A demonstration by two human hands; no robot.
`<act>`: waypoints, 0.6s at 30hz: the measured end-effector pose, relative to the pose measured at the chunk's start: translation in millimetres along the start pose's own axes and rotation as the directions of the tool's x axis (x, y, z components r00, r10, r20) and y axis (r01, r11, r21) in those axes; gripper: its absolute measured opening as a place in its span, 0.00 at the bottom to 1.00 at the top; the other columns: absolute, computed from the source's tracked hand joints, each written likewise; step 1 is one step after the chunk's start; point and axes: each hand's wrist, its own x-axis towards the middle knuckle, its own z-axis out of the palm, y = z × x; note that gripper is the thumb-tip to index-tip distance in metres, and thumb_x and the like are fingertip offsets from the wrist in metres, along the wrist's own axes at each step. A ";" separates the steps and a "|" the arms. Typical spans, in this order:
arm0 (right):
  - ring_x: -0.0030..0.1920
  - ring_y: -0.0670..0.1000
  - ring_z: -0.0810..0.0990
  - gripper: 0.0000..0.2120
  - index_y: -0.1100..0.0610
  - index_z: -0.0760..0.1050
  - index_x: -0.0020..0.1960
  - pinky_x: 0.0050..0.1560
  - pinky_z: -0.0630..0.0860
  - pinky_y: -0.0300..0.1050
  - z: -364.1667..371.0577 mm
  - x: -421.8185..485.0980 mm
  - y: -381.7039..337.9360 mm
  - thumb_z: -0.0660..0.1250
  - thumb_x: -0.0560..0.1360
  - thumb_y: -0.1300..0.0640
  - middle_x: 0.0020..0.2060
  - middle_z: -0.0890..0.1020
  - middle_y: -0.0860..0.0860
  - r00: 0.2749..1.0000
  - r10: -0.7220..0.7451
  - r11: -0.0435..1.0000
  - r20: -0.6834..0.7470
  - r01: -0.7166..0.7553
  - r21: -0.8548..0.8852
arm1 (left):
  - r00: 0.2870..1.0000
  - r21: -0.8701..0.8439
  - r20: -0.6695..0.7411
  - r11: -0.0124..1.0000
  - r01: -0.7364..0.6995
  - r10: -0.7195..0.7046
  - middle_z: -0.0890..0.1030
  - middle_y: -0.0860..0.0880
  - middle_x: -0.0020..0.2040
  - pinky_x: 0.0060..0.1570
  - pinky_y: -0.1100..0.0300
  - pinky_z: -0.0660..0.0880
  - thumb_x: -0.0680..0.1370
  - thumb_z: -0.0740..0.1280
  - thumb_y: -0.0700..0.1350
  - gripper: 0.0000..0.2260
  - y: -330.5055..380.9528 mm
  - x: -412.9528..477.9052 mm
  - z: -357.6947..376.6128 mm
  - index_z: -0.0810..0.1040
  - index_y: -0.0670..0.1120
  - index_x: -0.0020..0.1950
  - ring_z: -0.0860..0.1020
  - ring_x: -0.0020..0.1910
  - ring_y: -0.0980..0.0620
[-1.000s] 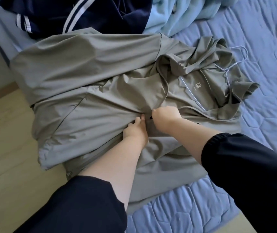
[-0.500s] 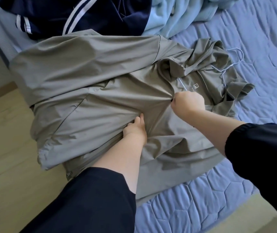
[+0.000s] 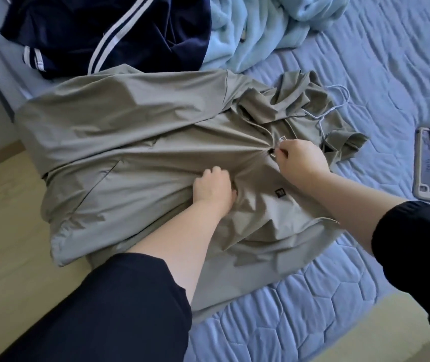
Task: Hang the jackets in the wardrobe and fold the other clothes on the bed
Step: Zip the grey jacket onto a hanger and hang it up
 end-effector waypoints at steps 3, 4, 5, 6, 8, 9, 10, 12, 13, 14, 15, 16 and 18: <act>0.36 0.57 0.70 0.18 0.54 0.64 0.30 0.37 0.64 0.45 -12.4 -8.2 4.4 0.59 0.78 0.56 0.27 0.68 0.48 0.999 -0.024 0.995 0.024 0.021 0.099 | 0.973 -0.042 -0.190 0.989 -0.139 0.129 0.75 0.46 0.57 0.49 0.51 0.71 0.76 0.66 0.56 0.18 23.2 8.3 -15.4 0.71 0.45 0.58 0.74 0.58 0.44; 0.37 0.57 0.71 0.17 0.54 0.65 0.30 0.38 0.65 0.45 -14.5 -10.1 4.4 0.59 0.78 0.56 0.28 0.70 0.49 0.999 -0.037 0.993 0.034 0.033 0.116 | 0.971 -0.061 -0.205 0.988 -0.141 0.125 0.76 0.45 0.56 0.49 0.51 0.72 0.77 0.65 0.55 0.17 30.5 12.6 -20.1 0.71 0.44 0.58 0.74 0.57 0.44; 0.39 0.58 0.73 0.16 0.55 0.67 0.32 0.39 0.66 0.45 -15.6 -11.5 4.0 0.59 0.78 0.55 0.31 0.74 0.51 0.998 -0.054 0.992 0.040 0.049 0.120 | 0.970 -0.067 -0.211 0.989 -0.135 0.118 0.77 0.45 0.56 0.49 0.51 0.72 0.78 0.65 0.53 0.15 37.1 17.2 -23.5 0.72 0.44 0.57 0.75 0.57 0.43; 0.42 0.59 0.75 0.14 0.57 0.70 0.35 0.40 0.67 0.45 -15.6 -13.1 3.7 0.59 0.78 0.54 0.35 0.77 0.54 0.996 -0.073 0.991 0.042 0.068 0.112 | 0.970 -0.052 -0.216 0.990 -0.130 0.116 0.77 0.44 0.56 0.49 0.50 0.72 0.78 0.63 0.51 0.13 42.5 21.2 -25.6 0.73 0.43 0.57 0.75 0.57 0.42; 0.46 0.60 0.77 0.13 0.58 0.75 0.41 0.41 0.67 0.45 -12.7 -16.0 4.7 0.58 0.79 0.53 0.42 0.80 0.56 0.993 -0.108 0.992 0.039 0.105 0.073 | 0.969 0.015 -0.211 0.991 -0.132 0.132 0.79 0.43 0.55 0.48 0.51 0.73 0.79 0.60 0.45 0.09 47.1 26.0 -27.4 0.76 0.42 0.55 0.77 0.56 0.40; 0.46 0.60 0.77 0.13 0.59 0.76 0.43 0.41 0.67 0.45 -10.7 -16.9 5.7 0.58 0.79 0.53 0.44 0.81 0.57 0.992 -0.120 0.992 0.034 0.119 0.029 | 0.969 0.056 -0.197 0.988 -0.143 0.151 0.80 0.43 0.54 0.47 0.52 0.73 0.79 0.60 0.43 0.09 46.8 26.9 -26.3 0.77 0.42 0.54 0.78 0.55 0.40; 0.47 0.61 0.78 0.13 0.58 0.76 0.44 0.40 0.66 0.46 -9.1 -17.1 6.7 0.57 0.79 0.53 0.45 0.81 0.57 0.990 -0.137 0.990 0.025 0.138 -0.042 | 0.968 0.100 -0.179 0.982 -0.160 0.176 0.81 0.43 0.54 0.45 0.53 0.72 0.79 0.59 0.42 0.09 45.8 27.1 -23.6 0.78 0.43 0.54 0.78 0.54 0.40; 0.46 0.62 0.79 0.13 0.58 0.77 0.46 0.39 0.66 0.45 -11.4 -12.5 10.9 0.56 0.79 0.54 0.45 0.82 0.57 0.988 -0.155 0.965 0.025 0.157 -0.213 | 0.967 0.176 -0.130 0.965 -0.194 0.218 0.81 0.44 0.53 0.41 0.56 0.68 0.78 0.60 0.43 0.09 44.7 26.3 -18.1 0.78 0.44 0.53 0.79 0.53 0.41; 0.46 0.61 0.79 0.12 0.58 0.77 0.47 0.39 0.66 0.45 -15.5 -7.0 15.7 0.56 0.78 0.55 0.45 0.82 0.58 0.991 -0.130 0.954 0.017 0.130 -0.269 | 0.971 0.202 -0.092 0.959 -0.197 0.219 0.81 0.45 0.53 0.41 0.56 0.67 0.78 0.61 0.42 0.09 44.4 26.2 -16.8 0.79 0.45 0.53 0.79 0.53 0.41; 0.46 0.61 0.79 0.12 0.58 0.78 0.47 0.39 0.66 0.45 -21.6 -0.9 22.7 0.57 0.78 0.55 0.45 0.82 0.58 0.997 -0.082 0.951 0.000 0.079 -0.300 | 0.977 0.232 -0.051 0.954 -0.189 0.206 0.81 0.46 0.53 0.41 0.57 0.67 0.77 0.62 0.41 0.09 42.9 26.2 -15.3 0.79 0.45 0.54 0.79 0.54 0.42; 0.46 0.61 0.79 0.11 0.59 0.78 0.47 0.39 0.65 0.45 -28.8 5.3 32.2 0.57 0.78 0.56 0.45 0.81 0.59 1.000 -0.017 0.952 -0.025 0.009 -0.307 | 0.982 0.268 -0.011 0.947 -0.179 0.188 0.81 0.46 0.54 0.43 0.57 0.68 0.77 0.61 0.39 0.10 40.0 26.4 -13.5 0.79 0.45 0.55 0.79 0.55 0.43; 0.45 0.61 0.79 0.10 0.59 0.77 0.45 0.39 0.65 0.45 -36.8 10.9 42.8 0.58 0.77 0.57 0.45 0.81 0.59 0.997 0.056 0.952 -0.060 -0.071 -0.299 | 0.986 0.305 0.022 0.938 -0.166 0.168 0.81 0.46 0.55 0.45 0.57 0.70 0.77 0.60 0.38 0.12 36.1 26.5 -11.2 0.79 0.45 0.57 0.79 0.56 0.43; 0.43 0.61 0.76 0.07 0.58 0.74 0.42 0.38 0.64 0.45 -49.4 17.0 61.4 0.58 0.76 0.60 0.45 0.81 0.60 0.976 0.173 0.939 -0.130 -0.203 -0.278 | 0.992 0.349 0.078 0.929 -0.124 0.103 0.80 0.45 0.58 0.50 0.55 0.72 0.77 0.57 0.35 0.15 27.5 23.9 -8.9 0.79 0.44 0.59 0.78 0.58 0.43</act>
